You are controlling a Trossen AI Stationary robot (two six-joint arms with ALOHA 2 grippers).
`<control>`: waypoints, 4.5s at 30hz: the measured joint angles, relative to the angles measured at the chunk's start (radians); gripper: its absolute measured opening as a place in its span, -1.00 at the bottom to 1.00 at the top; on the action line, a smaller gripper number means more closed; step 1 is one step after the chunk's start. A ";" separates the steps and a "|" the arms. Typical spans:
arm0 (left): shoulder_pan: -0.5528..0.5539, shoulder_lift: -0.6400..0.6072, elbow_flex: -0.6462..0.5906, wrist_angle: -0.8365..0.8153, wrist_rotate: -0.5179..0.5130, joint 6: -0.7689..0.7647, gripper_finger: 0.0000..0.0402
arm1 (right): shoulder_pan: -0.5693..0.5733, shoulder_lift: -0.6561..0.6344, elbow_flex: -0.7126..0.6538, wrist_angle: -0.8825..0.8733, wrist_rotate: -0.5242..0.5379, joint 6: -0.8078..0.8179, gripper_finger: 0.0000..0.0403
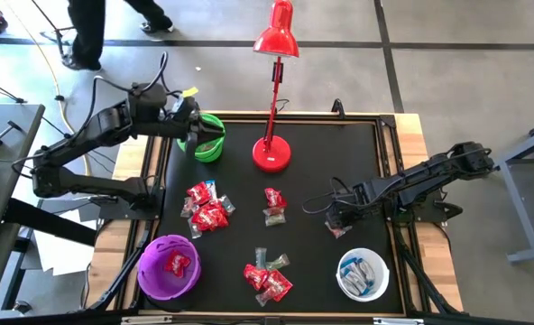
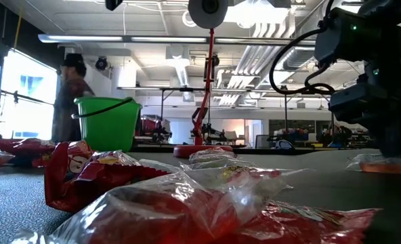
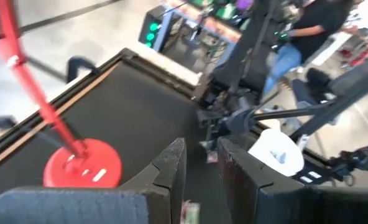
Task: Sort candy
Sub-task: Put the blue gummy into the green bucket
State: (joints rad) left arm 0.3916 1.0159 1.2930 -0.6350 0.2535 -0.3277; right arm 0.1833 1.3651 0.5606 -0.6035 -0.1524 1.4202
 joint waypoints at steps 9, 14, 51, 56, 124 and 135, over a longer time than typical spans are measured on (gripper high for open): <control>-0.069 0.007 0.000 0.111 0.000 -0.018 -0.60 | 0.000 0.004 0.051 -0.076 0.032 -0.103 -0.92; -0.116 0.008 0.000 0.132 0.000 -0.021 -0.60 | 0.000 0.004 0.122 -0.081 0.173 -0.165 -0.93; -0.258 0.348 0.000 0.822 -0.190 0.103 -0.60 | 0.001 0.021 0.882 0.308 1.054 -1.224 -0.93; -0.254 0.354 0.000 0.822 -0.193 0.111 -0.58 | 0.000 0.024 0.882 0.343 1.005 -1.266 -0.93; -0.260 0.442 0.000 0.900 -0.185 0.235 -0.98 | 0.000 0.048 0.881 0.323 0.900 -1.353 -0.27; -0.185 0.332 0.000 0.611 -0.266 0.234 -0.98 | 0.001 0.047 0.881 0.205 0.986 -1.315 -0.02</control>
State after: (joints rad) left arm 0.2065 1.3477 1.2926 -0.0241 -0.0126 -0.0938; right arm 0.1841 1.4124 1.4414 -0.3989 0.8341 0.1049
